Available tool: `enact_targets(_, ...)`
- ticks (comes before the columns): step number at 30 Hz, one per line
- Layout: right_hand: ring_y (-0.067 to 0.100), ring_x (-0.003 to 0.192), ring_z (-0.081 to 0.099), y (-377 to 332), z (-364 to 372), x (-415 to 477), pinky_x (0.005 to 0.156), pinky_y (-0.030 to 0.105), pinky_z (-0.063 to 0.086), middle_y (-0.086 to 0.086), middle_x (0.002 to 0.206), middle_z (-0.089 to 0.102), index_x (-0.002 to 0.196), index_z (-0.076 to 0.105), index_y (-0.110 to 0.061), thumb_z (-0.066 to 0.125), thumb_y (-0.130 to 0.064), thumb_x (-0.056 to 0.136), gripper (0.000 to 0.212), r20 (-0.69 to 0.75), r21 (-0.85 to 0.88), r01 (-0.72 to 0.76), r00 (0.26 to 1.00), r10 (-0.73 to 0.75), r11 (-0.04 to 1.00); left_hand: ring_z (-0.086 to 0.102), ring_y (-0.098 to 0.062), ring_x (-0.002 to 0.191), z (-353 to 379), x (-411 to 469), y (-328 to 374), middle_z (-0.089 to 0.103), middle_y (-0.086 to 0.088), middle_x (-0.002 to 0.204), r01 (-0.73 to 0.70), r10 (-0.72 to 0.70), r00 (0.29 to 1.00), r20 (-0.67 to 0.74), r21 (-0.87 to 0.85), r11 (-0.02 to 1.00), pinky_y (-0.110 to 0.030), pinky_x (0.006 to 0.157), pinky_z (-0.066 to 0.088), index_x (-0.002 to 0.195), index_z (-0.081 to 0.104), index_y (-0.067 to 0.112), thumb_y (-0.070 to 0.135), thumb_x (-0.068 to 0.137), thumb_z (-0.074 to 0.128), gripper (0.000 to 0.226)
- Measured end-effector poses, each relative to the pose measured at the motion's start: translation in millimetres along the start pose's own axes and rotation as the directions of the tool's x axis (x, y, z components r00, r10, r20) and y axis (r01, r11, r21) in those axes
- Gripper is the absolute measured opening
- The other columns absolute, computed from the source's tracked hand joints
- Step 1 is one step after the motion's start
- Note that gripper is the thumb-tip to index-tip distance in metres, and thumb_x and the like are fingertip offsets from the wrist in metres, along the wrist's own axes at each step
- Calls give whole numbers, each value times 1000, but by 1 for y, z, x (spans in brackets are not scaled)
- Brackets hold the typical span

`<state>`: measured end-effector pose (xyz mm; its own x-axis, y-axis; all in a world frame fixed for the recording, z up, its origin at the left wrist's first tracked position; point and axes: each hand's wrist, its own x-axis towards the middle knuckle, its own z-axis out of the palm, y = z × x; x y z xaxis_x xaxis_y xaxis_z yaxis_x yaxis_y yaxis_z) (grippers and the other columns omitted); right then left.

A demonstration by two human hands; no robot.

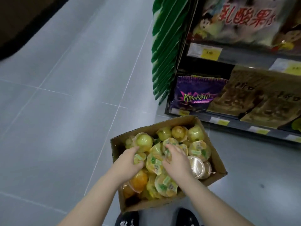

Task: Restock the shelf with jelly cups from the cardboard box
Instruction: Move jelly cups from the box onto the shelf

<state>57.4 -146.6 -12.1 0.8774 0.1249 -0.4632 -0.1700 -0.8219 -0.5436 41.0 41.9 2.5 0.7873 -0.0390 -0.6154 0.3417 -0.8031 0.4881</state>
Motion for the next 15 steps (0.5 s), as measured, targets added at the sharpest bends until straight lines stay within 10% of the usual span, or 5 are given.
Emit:
enact_targets(9, 19, 130, 38, 21, 36, 57, 107, 33, 35, -5, 142, 43, 139, 43, -29, 57, -24, 89, 53, 12, -165, 256, 966, -258, 952, 49, -27, 121, 69, 43, -39, 47, -4, 135, -84, -45, 976, 214, 559, 825, -39, 94, 47, 137, 41, 20, 52, 78, 68, 72)
enact_targets(15, 18, 127, 43, 66, 12, 41, 99, 34, 44, -4, 139, 45, 137, 47, -29, 61, -23, 88, 51, -90, -131, 126, 986, -139, 983, 40, -28, 126, 102, 36, -47, 31, -9, 139, -83, -23, 990, 137, 715, 695, -37, 98, 43, 141, 33, 20, 58, 72, 72, 89)
